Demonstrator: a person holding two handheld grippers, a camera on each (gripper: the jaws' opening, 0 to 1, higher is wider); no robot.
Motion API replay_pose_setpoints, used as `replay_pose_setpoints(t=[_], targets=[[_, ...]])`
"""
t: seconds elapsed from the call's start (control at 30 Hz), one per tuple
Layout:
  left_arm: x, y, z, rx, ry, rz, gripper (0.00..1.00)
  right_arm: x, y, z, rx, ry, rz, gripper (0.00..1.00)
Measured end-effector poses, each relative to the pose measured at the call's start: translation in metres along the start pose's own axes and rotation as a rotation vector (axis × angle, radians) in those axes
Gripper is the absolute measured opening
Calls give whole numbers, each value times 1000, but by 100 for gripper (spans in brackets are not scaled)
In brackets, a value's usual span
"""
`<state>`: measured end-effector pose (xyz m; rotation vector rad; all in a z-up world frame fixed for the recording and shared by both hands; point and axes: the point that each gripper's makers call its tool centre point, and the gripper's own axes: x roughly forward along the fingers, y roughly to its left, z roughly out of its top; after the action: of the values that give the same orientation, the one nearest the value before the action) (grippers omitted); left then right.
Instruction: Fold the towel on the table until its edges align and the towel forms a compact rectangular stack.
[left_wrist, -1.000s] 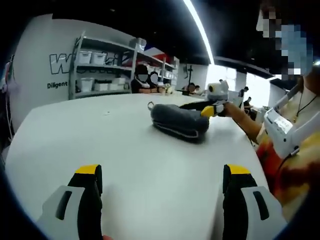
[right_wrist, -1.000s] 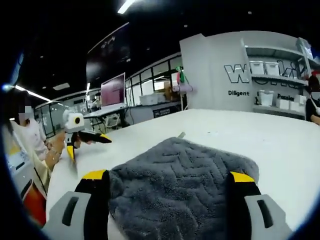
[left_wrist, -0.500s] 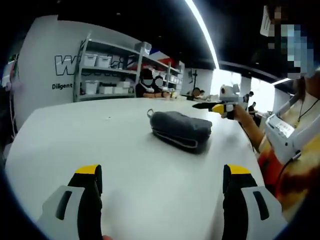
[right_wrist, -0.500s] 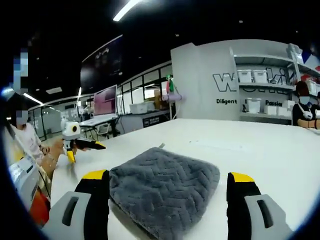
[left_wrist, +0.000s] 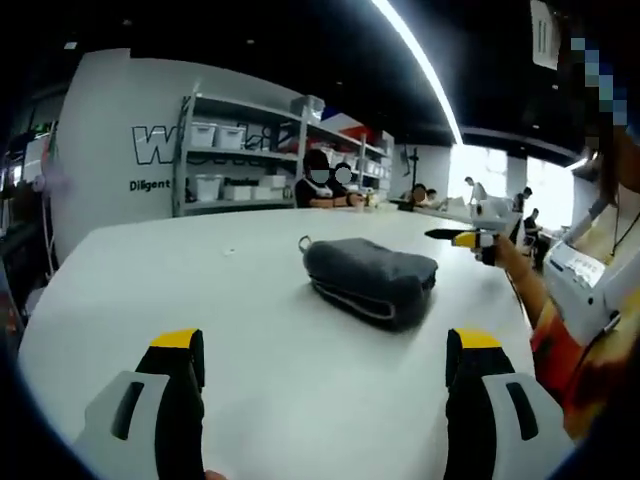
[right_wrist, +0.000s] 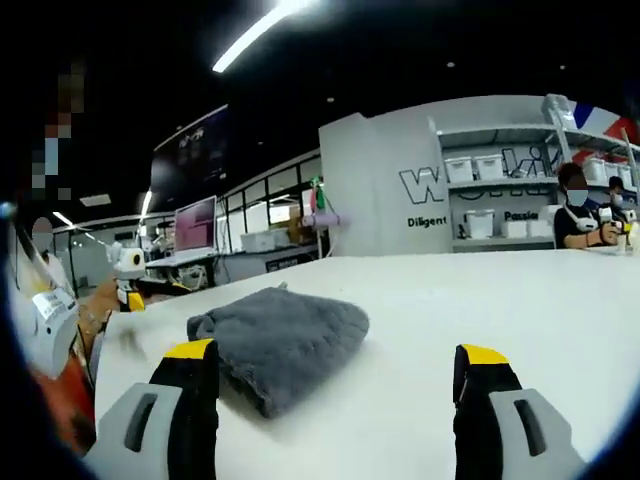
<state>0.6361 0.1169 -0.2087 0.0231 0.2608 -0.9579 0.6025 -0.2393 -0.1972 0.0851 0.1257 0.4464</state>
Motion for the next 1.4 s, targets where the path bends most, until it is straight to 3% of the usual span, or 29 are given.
replay_pose_setpoints(t=[0.17, 0.33, 0.57, 0.67, 1.0, 1.2, 1.4], targets=[[1, -13, 1, -18, -30, 9, 99, -11, -9, -29, -14, 82, -15, 100], [3, -13, -1, -28, -35, 19, 99, -14, -4, -40, -60, 123, 3, 100], [-5, -14, 6, -43, -84, 31, 99, -13, 4, -35, -103, 113, 31, 100], [-5, -15, 5, -42, -78, 27, 99, -15, 3, -34, -110, 108, 23, 100], [2, -13, 1, -51, -76, 23, 99, -25, -7, -30, -113, 86, -28, 99], [7, -16, 0, -61, -81, 9, 99, -33, -22, -26, -146, 72, -103, 89], [12, -18, -1, -73, -87, -8, 99, -35, -20, -31, -119, 75, -101, 91]])
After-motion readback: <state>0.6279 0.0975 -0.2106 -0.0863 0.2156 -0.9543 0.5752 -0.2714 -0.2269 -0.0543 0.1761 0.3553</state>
